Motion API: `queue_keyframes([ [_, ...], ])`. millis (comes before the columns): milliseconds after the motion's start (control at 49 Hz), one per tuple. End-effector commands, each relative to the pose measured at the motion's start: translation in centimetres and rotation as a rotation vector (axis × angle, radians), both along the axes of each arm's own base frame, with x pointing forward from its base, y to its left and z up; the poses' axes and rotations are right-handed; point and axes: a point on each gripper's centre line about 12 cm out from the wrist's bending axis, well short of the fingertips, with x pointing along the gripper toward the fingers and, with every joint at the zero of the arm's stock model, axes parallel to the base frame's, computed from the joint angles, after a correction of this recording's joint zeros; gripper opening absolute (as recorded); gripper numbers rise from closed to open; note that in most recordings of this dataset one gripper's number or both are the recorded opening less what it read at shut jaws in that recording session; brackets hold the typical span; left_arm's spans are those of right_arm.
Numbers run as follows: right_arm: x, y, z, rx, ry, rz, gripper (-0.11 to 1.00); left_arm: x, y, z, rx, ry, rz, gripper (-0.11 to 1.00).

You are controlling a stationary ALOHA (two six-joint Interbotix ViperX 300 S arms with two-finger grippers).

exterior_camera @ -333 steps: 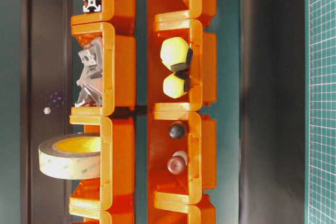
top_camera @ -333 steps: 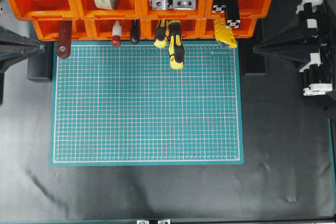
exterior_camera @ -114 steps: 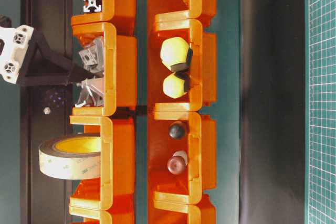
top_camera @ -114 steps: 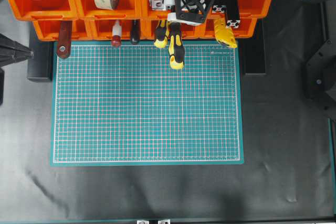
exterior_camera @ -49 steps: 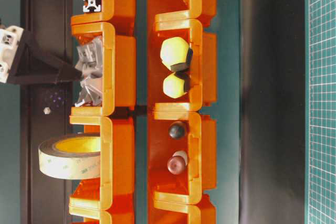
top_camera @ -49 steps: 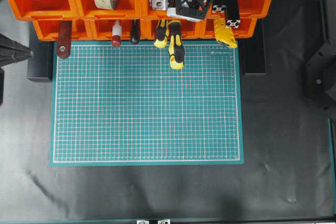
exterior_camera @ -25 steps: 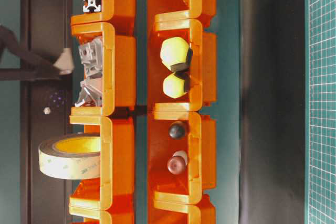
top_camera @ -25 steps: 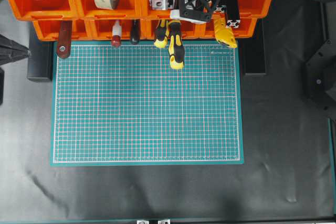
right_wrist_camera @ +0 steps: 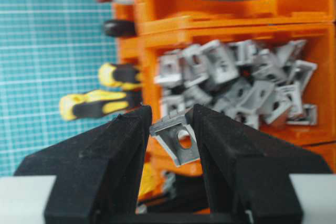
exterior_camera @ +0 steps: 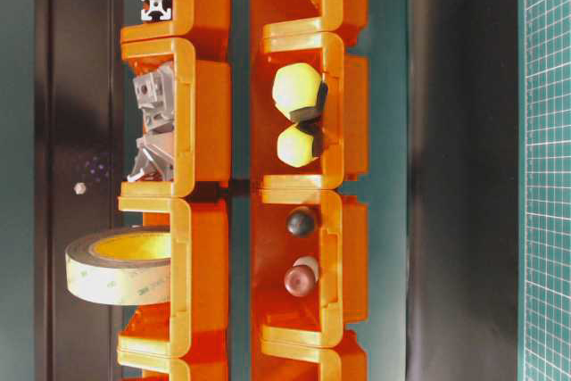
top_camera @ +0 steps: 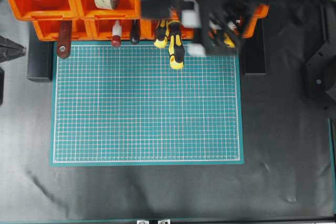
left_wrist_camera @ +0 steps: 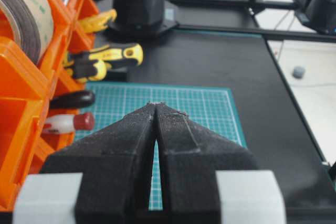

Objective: Pick corner brachets from container rack with right arm.
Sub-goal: 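Lift the bracket out of the bin and move it over the mat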

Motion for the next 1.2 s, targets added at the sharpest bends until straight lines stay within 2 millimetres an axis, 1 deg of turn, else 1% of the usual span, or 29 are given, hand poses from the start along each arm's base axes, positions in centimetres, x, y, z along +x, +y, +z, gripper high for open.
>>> queue_keyframes([
  [0, -2.2, 1.4, 1.7, 0.006, -0.035, 0.028, 0.28, 0.1, 0.0, 1.3, 0.002, -0.029, 0.0, 0.01],
  [61, -2.8, 2.3, 1.1, 0.013, -0.023, 0.033, 0.28, 0.1, 0.0, 1.3, 0.002, -0.029, 0.002, 0.01],
  [143, -3.6, 2.8, 0.0, 0.023, 0.003, 0.014, 0.28, 0.1, 0.0, 1.3, 0.002, -0.029, 0.002, 0.01],
  [245, -4.9, 2.3, -0.6, 0.022, -0.014, -0.036, 0.28, 0.1, 0.0, 1.3, 0.002, -0.031, 0.0, 0.01],
  [469, -7.4, 1.6, -3.4, 0.065, -0.081, -0.117, 0.27, 0.0, 0.0, 1.4, 0.002, -0.035, 0.0, 0.01],
  [551, -8.7, 1.8, -4.7, 0.105, -0.142, -0.126, 0.27, -0.1, 0.0, 1.6, -0.001, -0.041, 0.0, 0.01],
  [632, -9.6, 2.3, -5.4, 0.16, -0.237, -0.12, 0.27, -0.1, 0.0, 1.6, 0.0, -0.041, -0.001, 0.01],
  [734, -10.2, 3.5, -7.0, 0.252, -0.354, -0.087, 0.27, -0.1, 0.0, 1.6, 0.0, -0.041, 0.0, 0.01],
  [836, -10.4, 5.1, -9.6, 0.328, -0.39, -0.064, 0.27, -0.1, 0.0, 1.6, -0.001, -0.041, 0.001, 0.01],
  [877, -10.4, 5.6, -10.8, 0.342, -0.375, -0.063, 0.27, -0.1, 0.0, 1.6, -0.001, -0.043, 0.0, 0.01],
  [999, -9.9, 6.8, -13.4, 0.342, -0.318, -0.055, 0.27, -0.1, 0.0, 1.6, -0.001, -0.043, 0.0, 0.01],
  [1183, -7.6, 8.3, -16.6, 0.333, -0.265, -0.015, 0.27, -0.1, 0.0, 1.7, -0.001, -0.049, -0.001, 0.01],
])
